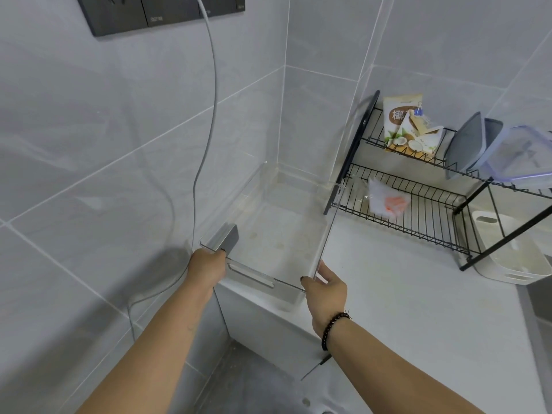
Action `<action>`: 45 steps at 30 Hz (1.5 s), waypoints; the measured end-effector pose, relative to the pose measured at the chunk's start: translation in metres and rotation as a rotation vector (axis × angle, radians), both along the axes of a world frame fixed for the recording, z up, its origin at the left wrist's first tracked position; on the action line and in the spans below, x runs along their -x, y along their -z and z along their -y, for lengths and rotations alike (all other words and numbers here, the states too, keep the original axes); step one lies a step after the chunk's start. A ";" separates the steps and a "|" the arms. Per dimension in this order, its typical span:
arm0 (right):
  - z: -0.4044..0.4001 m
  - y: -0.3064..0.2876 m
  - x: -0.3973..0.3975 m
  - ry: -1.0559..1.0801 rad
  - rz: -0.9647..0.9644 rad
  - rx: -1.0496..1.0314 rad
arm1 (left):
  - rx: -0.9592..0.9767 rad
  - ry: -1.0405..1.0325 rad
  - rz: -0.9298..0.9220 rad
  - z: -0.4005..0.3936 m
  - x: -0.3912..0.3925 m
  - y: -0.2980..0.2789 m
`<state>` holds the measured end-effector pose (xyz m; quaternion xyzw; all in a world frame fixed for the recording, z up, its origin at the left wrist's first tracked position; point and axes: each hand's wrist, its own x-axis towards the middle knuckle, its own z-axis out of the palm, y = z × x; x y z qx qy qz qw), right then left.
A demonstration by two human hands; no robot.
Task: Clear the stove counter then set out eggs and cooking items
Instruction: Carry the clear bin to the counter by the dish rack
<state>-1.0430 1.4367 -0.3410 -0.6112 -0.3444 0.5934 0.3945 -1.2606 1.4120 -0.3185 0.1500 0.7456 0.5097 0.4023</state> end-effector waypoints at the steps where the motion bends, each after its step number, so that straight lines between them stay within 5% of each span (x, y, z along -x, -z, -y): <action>1: -0.001 0.000 0.000 0.000 0.002 -0.002 | 0.001 0.008 0.004 -0.001 0.001 0.002; 45: 0.024 -0.043 -0.016 -0.008 0.055 -0.058 | 0.097 0.221 -0.182 0.023 -0.053 -0.056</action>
